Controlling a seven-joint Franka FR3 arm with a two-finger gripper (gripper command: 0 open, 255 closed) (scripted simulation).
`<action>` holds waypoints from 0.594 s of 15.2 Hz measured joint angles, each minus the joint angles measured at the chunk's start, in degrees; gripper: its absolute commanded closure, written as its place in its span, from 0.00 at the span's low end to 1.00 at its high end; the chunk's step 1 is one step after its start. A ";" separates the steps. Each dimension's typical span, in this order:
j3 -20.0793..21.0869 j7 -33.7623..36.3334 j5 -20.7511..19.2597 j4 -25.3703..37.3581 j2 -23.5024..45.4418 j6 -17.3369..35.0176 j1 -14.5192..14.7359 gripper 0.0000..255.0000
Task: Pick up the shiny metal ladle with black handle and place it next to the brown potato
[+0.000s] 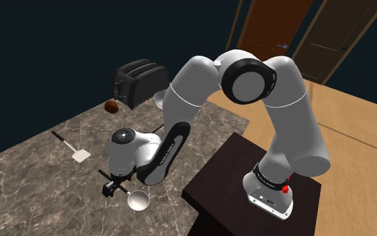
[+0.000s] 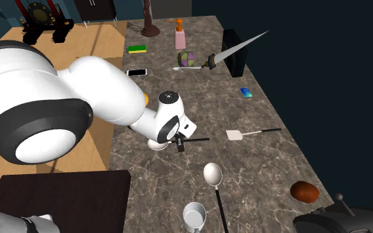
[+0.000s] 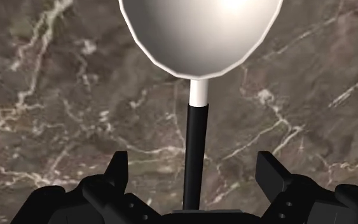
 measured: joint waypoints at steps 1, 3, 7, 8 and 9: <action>-0.03 0.00 -0.01 0.09 0.10 0.01 0.03 0.00; -0.05 0.02 -0.02 0.16 0.17 0.03 0.06 0.00; -0.14 0.03 -0.03 0.12 0.04 -0.14 0.00 1.00; -0.30 0.04 -0.03 0.08 -0.13 -0.62 -0.12 1.00; -0.33 -0.02 -0.03 -0.03 -0.20 -0.58 -0.24 1.00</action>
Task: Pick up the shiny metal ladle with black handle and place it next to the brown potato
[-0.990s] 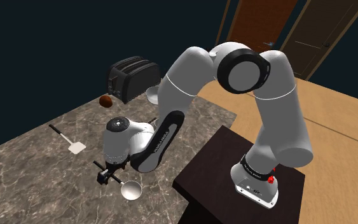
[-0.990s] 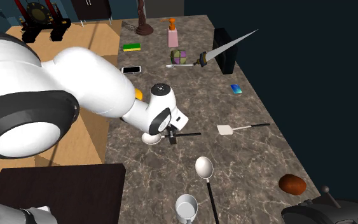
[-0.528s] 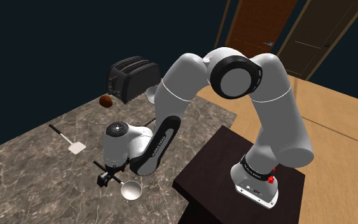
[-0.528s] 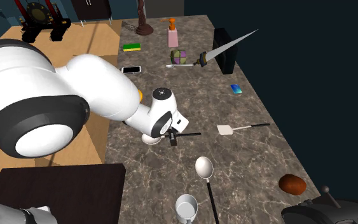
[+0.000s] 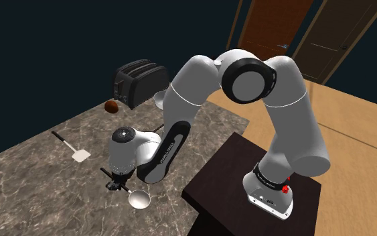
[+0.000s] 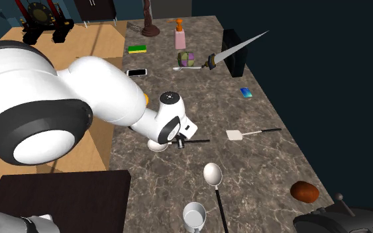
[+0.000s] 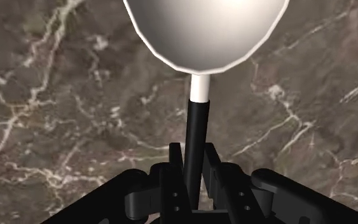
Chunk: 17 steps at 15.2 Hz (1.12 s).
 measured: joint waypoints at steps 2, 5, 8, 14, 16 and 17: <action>0.27 -0.13 0.02 -0.09 0.06 0.46 0.00 1.00; 0.36 -0.17 0.03 -0.17 0.05 0.63 -0.01 1.00; 0.71 -0.24 0.27 -0.07 -0.46 0.00 -0.09 1.00; 2.69 -1.26 1.54 -1.99 -4.70 -2.50 -1.74 1.00; 3.36 -1.60 2.03 -2.41 -5.98 -3.41 -2.22 1.00; 3.71 -1.86 2.31 -2.59 -6.62 -3.88 -2.54 1.00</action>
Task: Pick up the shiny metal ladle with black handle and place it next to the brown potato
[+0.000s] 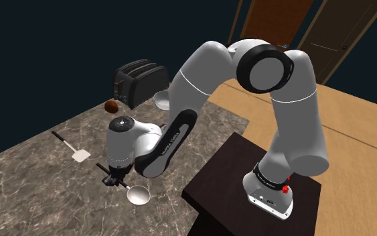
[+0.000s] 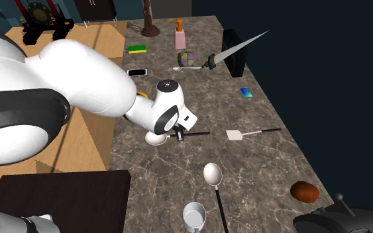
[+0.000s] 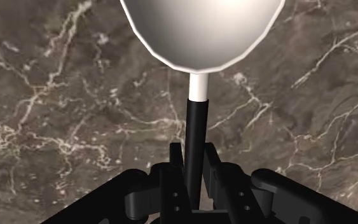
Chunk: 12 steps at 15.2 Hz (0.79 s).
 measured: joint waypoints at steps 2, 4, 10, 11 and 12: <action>0.74 -0.34 0.60 -0.36 -1.38 -1.06 -0.47 1.00; 1.32 -0.68 1.10 -0.67 -2.48 -1.88 -0.90 1.00; 3.49 -2.09 3.18 -1.42 -6.49 -5.16 -2.47 1.00; 3.84 -2.37 3.56 -1.43 -7.11 -5.76 -2.73 1.00; 4.23 -2.78 4.01 -1.87 -7.99 -6.20 -3.19 1.00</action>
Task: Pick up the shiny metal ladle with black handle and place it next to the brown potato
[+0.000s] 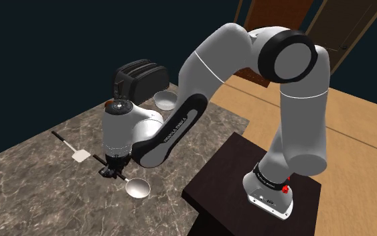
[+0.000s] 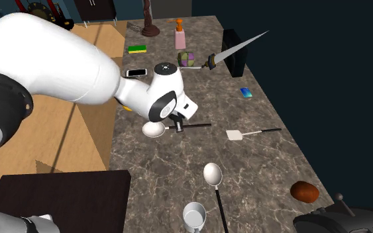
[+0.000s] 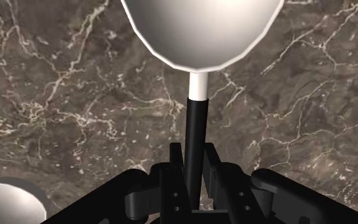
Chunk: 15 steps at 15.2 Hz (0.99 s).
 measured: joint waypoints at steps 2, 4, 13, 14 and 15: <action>0.52 -0.42 0.62 0.16 -0.90 -1.05 -0.35 1.00; 1.15 -1.11 1.43 0.05 -2.14 -2.14 -0.95 1.00; 0.71 -11.36 3.63 5.99 0.67 -5.39 -8.14 1.00; 0.53 -12.52 3.72 7.09 1.43 -5.77 -8.88 1.00; 0.47 -13.83 3.98 8.16 1.94 -6.37 -9.77 1.00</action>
